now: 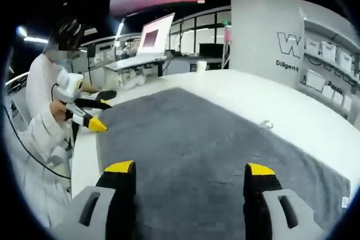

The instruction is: Open the folded towel by lifting each exposed corner and separating the folded layers until the towel lies flat within the target outline without major curled edges

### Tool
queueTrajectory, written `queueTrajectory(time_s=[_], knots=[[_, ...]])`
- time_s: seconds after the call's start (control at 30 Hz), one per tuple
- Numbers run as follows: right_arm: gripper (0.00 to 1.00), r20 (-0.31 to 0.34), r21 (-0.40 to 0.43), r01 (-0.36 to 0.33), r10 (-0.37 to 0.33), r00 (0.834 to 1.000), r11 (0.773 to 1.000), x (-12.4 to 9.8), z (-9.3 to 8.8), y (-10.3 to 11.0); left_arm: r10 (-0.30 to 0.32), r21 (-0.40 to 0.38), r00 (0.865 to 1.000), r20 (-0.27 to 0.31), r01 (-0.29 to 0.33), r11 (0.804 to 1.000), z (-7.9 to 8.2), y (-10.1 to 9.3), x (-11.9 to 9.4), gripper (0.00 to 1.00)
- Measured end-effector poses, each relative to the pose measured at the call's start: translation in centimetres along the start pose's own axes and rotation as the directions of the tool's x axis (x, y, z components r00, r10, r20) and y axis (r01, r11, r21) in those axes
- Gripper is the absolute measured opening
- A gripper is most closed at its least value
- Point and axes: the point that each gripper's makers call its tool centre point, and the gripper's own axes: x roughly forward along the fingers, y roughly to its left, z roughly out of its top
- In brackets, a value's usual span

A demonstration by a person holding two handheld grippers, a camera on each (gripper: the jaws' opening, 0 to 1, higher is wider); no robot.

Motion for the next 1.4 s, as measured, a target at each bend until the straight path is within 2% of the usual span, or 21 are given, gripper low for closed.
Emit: queueTrajectory(time_s=[0.37, 0.4, 0.43, 0.47, 0.5, 0.57, 0.63, 0.67, 0.73, 0.77, 0.8, 0.87, 0.9, 0.93, 0.97, 1.1, 1.13, 1.23, 1.4], knots=[[0.56, 0.006, -0.008, -0.012, 0.012, 1.0, 1.0, 0.2, 0.2, -0.3, -0.004, 0.002, 1.0, -0.019, 0.004, 1.0, -0.1, 0.2, -0.2, 0.8], [0.54, 0.022, 0.018, -0.023, 0.023, 1.0, 1.0, -0.4, 0.7, -0.9, -0.007, 0.003, 1.0, -0.006, 0.007, 1.0, -0.2, 0.2, -0.3, 0.8], [0.53, 0.079, 0.037, 0.008, -0.011, 0.997, 0.999, -1.9, 1.7, -2.3, -0.007, 0.003, 1.0, 0.001, 0.007, 1.0, -0.1, 0.3, -0.3, 0.8], [0.51, 0.151, 0.073, 0.098, -0.108, 0.983, 0.992, -5.6, 2.6, -5.8, -0.007, 0.003, 1.0, 0.003, 0.007, 1.0, -0.1, 0.3, -0.3, 0.8], [0.49, 0.192, 0.116, 0.187, -0.207, 0.959, 0.975, -9.2, 2.8, -9.3, -0.008, 0.002, 1.0, 0.018, 0.008, 1.0, -0.1, 0.3, -0.3, 0.8], [0.44, 0.211, 0.158, 0.263, -0.293, 0.932, 0.952, -12.9, 2.0, -13.1, -0.008, 0.001, 0.999, 0.037, 0.008, 1.0, -0.1, 0.4, -0.3, 0.8], [0.41, 0.191, 0.175, 0.348, -0.378, 0.906, 0.921, -15.7, 0.3, -16.6, -0.008, 0.002, 0.999, 0.05, 0.008, 1.0, -0.1, 0.5, -0.3, 0.8], [0.4, 0.179, 0.18, 0.373, -0.403, 0.898, 0.91, -16.5, -0.3, -17.9, -0.009, 0.002, 0.998, 0.056, 0.009, 1.0, -0.1, 0.5, -0.3, 0.8], [0.39, 0.17, 0.194, 0.41, -0.443, 0.88, 0.891, -17.6, -0.9, -19.5, -0.008, 0.002, 0.998, 0.058, 0.008, 1.0, -0.1, 0.6, -0.3, 0.8], [0.37, 0.172, 0.214, 0.443, -0.481, 0.86, 0.87, -18.8, -1.4, -21.4, -0.008, 0.002, 0.998, 0.06, 0.008, 1.0, -0.1, 0.6, -0.2, 0.8], [0.36, 0.143, 0.221, 0.527, -0.561, 0.815, 0.821, -20.9, -2.7, -24.5, -0.008, 0.001, 0.998, 0.063, 0.008, 1.0, -0.1, 0.6, -0.2, 0.8], [0.29, 0.129, 0.221, 0.542, -0.576, 0.808, 0.81, -21.3, -3.1, -25.3, -0.008, 0.001, 0.998, 0.063, 0.008, 1.0, -0.1, 0.6, -0.2, 0.8], [0.25, 0.093, 0.235, 0.573, -0.605, 0.791, 0.785, -22.8, -4.4, -28.1, -0.008, 0.0, 0.998, 0.063, 0.008, 1.0, 0.0, 0.6, -0.2, 0.8], [0.22, 0.089, 0.24, 0.581, -0.614, 0.784, 0.777, -23.2, -4.7, -28.8, -0.008, 0.0, 0.998, 0.063, 0.008, 1.0, 0.0, 0.6, -0.2, 0.8], [0.21, 0.049, 0.255, 0.631, -0.662, 0.748, 0.733, -25.2, -6.1, -33.0, -0.004, -0.003, 0.998, 0.066, 0.004, 1.0, 0.0, 0.5, -0.3, 0.8], [0.17, 0.002, 0.273, 0.643, -0.669, 0.743, 0.716, -25.7, -7.3, -35.1, -0.002, -0.006, 0.998, 0.067, 0.003, 1.0, 0.0, 0.5, -0.3, 0.8], [0.15, -0.031, 0.257, 0.657, -0.673, 0.739, 0.709, -25.8, -8.2, -36.5, -0.002, -0.005, 0.998, 0.065, 0.002, 1.0, 0.0, 0.5, -0.3, 0.8], [0.15, -0.072, 0.259, 0.66, -0.667, 0.741, 0.705, -25.4, -9.4, -37.8, -0.002, -0.005, 0.998, 0.061, 0.002, 1.0, -0.1, 0.5, -0.3, 0.8], [0.14, -0.115, 0.258, 0.654, -0.649, 0.752, 0.711, -24.1, -11.3, -39.2, -0.001, -0.005, 0.998, 0.06, 0.001, 1.0, -0.1, 0.5, -0.2, 0.8]])
